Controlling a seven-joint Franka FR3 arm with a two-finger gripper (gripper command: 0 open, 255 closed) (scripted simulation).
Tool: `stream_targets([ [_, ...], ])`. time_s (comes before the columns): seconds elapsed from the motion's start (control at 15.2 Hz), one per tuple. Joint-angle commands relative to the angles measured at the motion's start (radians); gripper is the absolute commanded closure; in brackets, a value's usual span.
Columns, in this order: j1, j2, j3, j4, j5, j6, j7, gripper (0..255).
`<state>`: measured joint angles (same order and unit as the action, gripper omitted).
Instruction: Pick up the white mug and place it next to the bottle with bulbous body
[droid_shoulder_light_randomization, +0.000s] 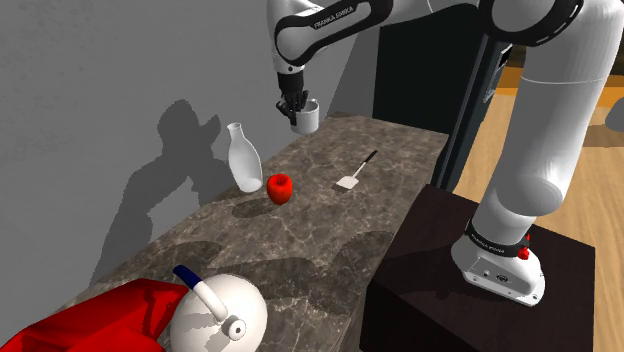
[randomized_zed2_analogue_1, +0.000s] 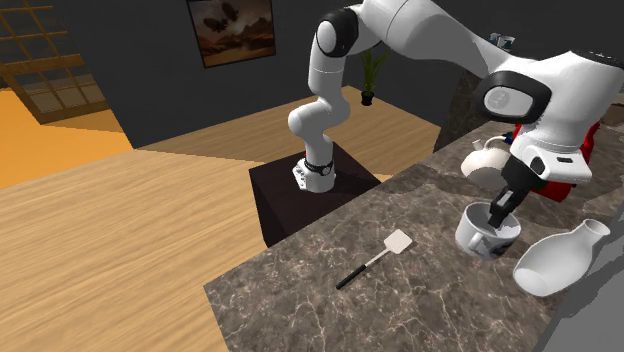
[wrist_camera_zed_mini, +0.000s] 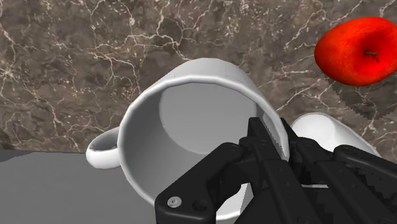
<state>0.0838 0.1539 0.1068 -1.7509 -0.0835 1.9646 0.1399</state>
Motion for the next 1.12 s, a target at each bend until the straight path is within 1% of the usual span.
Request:
stream_targets([
  [0.0,0.0,0.007,0.0,-0.017,-0.002,0.024,0.003,255],
  [1.06,0.001,0.071,-0.004,-0.151,-0.019,0.221,0.022,255],
])
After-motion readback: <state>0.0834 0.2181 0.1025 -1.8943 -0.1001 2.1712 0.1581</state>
